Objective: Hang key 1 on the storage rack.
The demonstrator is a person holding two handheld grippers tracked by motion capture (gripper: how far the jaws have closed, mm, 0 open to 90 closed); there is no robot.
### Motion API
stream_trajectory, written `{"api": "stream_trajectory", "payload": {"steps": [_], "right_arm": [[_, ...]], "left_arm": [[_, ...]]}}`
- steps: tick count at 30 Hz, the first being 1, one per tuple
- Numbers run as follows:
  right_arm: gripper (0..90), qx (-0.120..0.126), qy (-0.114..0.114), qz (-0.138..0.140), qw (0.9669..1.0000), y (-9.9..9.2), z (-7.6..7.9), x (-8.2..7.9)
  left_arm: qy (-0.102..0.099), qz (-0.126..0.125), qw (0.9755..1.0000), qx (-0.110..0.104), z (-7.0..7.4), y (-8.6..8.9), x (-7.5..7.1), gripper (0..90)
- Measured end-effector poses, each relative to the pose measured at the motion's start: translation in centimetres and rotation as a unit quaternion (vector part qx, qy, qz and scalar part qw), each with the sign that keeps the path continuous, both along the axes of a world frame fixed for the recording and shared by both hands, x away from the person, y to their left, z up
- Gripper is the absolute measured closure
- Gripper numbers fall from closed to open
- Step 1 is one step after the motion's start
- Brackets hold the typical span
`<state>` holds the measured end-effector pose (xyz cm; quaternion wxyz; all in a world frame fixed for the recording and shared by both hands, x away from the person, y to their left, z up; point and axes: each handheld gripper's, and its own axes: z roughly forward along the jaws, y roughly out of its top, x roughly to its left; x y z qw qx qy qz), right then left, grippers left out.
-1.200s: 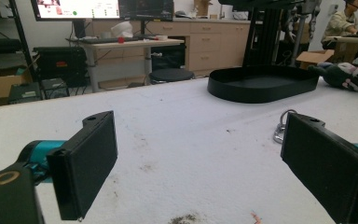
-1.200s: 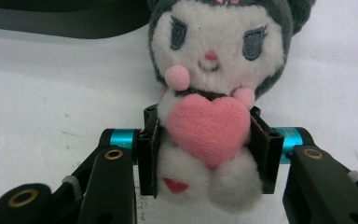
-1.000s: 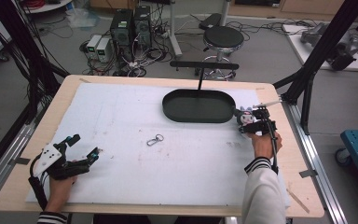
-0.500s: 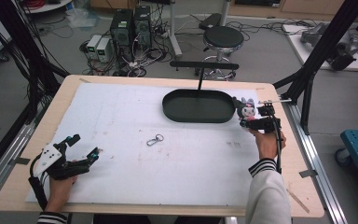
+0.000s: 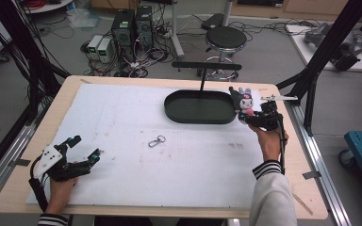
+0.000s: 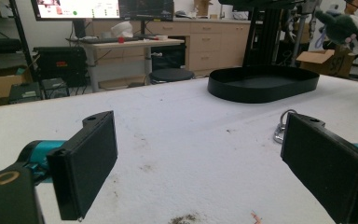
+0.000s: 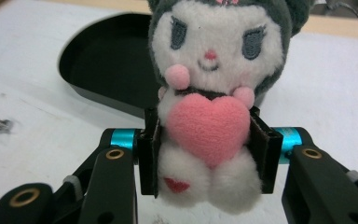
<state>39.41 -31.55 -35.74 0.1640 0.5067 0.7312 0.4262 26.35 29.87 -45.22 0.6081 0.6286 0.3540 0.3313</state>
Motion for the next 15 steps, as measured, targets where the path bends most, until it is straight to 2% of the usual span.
{"api": "stream_trajectory", "payload": {"steps": [1,3,13,15], "right_arm": [[55.4,0.000,0.000,0.000,1.0000,0.0,0.0,0.0],[55.4,0.013,-0.015,0.010,0.9997,0.1,0.4,-0.1],[55.3,0.017,-0.037,0.022,0.9989,1.0,1.7,0.0],[55.3,0.030,-0.044,0.025,0.9983,1.2,2.2,0.0]], "left_arm": [[0.000,0.000,1.0000,0.000,0.0,0.0,0.0,11.2],[0.000,0.000,1.0000,0.000,0.0,0.0,0.0,11.2],[0.000,0.000,1.0000,0.001,0.0,0.0,0.0,11.2],[0.000,0.000,1.0000,0.001,0.0,0.0,0.0,11.2]]}}
